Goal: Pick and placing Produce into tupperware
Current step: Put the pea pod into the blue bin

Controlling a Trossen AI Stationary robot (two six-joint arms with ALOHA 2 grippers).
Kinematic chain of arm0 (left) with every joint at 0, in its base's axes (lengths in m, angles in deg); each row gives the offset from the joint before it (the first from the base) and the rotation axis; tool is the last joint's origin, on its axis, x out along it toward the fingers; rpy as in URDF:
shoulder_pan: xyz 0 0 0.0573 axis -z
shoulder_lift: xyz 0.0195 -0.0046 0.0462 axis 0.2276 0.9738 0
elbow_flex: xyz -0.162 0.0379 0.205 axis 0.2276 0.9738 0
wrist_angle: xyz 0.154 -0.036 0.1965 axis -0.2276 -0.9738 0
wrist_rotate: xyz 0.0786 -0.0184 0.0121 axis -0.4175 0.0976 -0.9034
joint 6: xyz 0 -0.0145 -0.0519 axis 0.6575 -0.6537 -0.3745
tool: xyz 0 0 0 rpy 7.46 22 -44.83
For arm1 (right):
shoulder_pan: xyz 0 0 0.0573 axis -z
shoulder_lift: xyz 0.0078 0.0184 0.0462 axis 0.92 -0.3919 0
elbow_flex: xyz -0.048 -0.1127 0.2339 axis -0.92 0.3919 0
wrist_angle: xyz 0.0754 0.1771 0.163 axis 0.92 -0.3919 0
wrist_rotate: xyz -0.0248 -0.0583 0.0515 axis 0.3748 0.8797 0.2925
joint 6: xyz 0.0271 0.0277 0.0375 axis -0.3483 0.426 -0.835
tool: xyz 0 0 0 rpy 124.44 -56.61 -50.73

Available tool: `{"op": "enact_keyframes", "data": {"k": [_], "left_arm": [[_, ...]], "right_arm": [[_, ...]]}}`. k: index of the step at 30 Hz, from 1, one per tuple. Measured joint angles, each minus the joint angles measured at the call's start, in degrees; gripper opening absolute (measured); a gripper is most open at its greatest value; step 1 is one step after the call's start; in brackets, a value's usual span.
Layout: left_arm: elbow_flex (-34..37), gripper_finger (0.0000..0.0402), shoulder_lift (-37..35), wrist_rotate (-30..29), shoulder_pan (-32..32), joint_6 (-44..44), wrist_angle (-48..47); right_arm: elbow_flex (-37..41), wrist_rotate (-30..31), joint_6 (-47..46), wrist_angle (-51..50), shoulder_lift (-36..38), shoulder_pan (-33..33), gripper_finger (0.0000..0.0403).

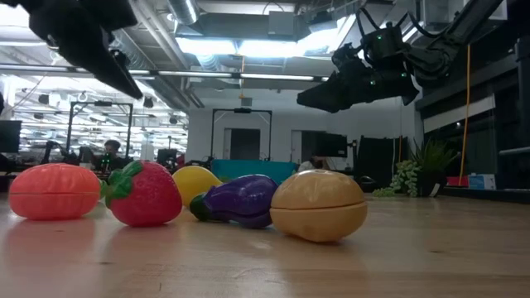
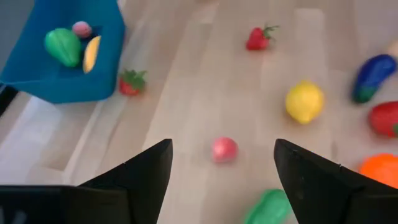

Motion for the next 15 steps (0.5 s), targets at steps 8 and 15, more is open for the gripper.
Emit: {"op": "enact_keyframes", "data": {"k": [8,15], "left_arm": [[-5.99,0.0272,7.72,6.09,1.11,-1.03,-8.99],[-10.55,0.0272,18.14,11.27,1.98,-0.66,-13.12]], "right_arm": [[0.00,-0.07,-1.49,-0.49,0.00,-0.24,0.0183],[0.00,-0.07,-1.44,-0.88,0.00,-0.93,0.0183]]}}
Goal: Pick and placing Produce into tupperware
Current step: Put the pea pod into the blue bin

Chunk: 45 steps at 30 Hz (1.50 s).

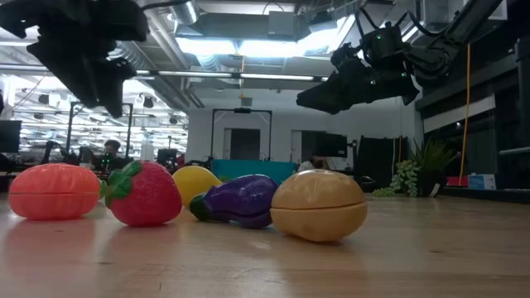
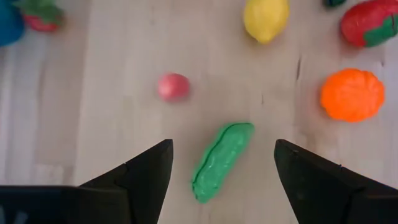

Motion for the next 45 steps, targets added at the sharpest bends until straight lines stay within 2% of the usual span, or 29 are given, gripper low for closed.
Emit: {"op": "enact_keyframes", "data": {"k": [8,18,26,41,45], "left_arm": [[-1.43,0.0272,9.21,4.20,1.16,1.79,-0.40],[-1.43,0.0272,17.06,4.36,1.12,1.69,-0.33],[-1.43,0.0272,20.56,4.34,0.50,3.24,-0.33],[-1.43,0.0272,24.14,5.60,-5.62,4.62,0.19],[-1.43,0.0272,25.30,10.49,-6.87,4.60,0.92]], "right_arm": [[0.00,0.02,0.24,-2.85,0.00,-1.26,0.0183],[0.00,0.02,0.52,-6.77,0.00,-2.11,0.0183],[0.00,0.02,0.63,-8.64,0.00,-2.11,0.0183],[0.00,0.02,0.63,-9.01,0.00,-2.11,0.0183],[0.00,0.02,1.71,-9.45,0.00,-2.11,0.0183]]}}
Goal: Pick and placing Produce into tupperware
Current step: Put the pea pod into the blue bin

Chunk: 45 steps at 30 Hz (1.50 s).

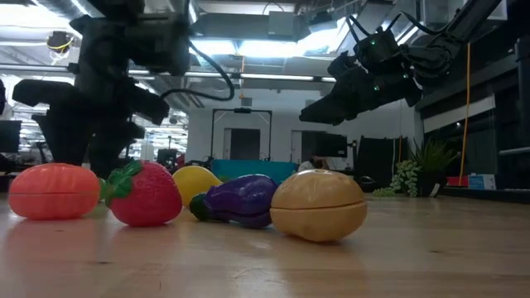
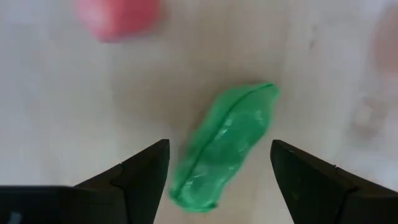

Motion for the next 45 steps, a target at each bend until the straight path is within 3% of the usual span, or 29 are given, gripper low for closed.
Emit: {"op": "enact_keyframes", "data": {"k": [17,22,31,45], "left_arm": [[-0.25,0.0270,5.46,6.53,-0.82,-0.20,1.37],[-0.15,0.0236,5.61,6.30,-0.82,-0.20,1.40],[-0.07,0.0123,5.68,5.39,-0.88,-0.23,1.48],[0.02,0.0122,4.64,5.28,-0.80,-2.00,0.81]], "right_arm": [[0.00,0.04,0.41,-2.68,0.00,-1.12,0.0183],[0.00,0.04,0.41,-2.75,0.00,-1.31,0.0183],[0.00,0.04,0.28,-2.73,0.00,-1.31,0.0183],[0.00,0.04,0.26,-2.83,0.00,-1.31,0.0183]]}}
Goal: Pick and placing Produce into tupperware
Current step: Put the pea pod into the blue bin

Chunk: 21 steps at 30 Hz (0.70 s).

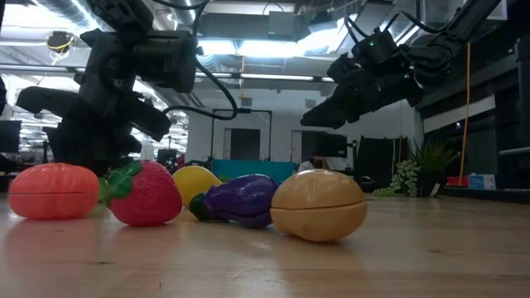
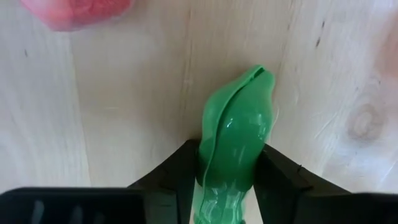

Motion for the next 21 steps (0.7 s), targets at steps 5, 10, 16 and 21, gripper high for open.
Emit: {"op": "enact_keyframes", "data": {"k": [5,10,16,21], "left_arm": [[0.30,0.0122,-2.73,1.15,0.18,-1.55,-0.55],[0.24,0.0122,-5.96,-1.36,0.13,-3.02,-0.77],[0.17,0.0122,-12.80,-4.31,-0.02,-5.01,-0.83],[0.10,0.0122,-20.68,-8.74,-0.09,-6.09,-0.77]], "right_arm": [[0.00,0.00,-0.02,-0.09,0.00,0.00,0.0183],[0.00,0.00,-0.02,-0.13,0.00,0.01,0.0183],[0.00,-0.01,-0.02,-0.31,0.00,0.02,0.0183],[0.00,0.00,-0.04,-0.35,0.00,0.02,0.0183]]}}
